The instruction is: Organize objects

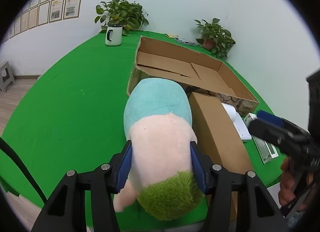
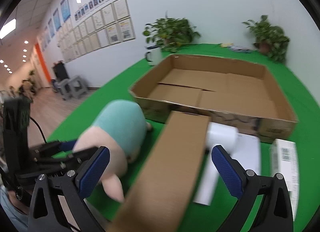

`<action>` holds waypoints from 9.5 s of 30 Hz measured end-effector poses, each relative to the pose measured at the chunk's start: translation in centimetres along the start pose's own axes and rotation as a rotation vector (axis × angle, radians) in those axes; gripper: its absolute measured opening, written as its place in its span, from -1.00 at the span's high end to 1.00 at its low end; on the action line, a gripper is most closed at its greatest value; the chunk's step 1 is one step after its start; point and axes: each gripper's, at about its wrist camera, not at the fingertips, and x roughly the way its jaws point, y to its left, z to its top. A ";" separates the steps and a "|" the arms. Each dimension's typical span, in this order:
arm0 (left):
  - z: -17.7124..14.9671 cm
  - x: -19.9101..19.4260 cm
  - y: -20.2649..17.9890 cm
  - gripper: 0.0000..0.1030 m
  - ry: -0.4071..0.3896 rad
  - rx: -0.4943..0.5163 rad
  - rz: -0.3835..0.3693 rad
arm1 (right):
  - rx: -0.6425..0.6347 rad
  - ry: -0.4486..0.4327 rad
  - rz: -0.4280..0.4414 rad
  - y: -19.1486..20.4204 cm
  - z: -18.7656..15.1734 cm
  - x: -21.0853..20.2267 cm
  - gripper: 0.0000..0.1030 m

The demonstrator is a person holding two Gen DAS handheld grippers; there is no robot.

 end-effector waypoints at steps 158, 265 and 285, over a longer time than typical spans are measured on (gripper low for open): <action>11.5 -0.1 -2.9 -0.72 -0.263 0.116 0.042 | 0.239 -0.077 -0.235 -14.6 6.6 5.8 -0.99; 21.4 7.7 -10.4 -0.19 0.063 0.155 -0.175 | 0.170 0.060 0.339 -13.6 19.6 13.3 -0.66; 21.8 17.5 -9.7 -0.13 0.229 0.077 -0.038 | 0.213 0.129 0.344 -15.0 17.5 18.6 -0.50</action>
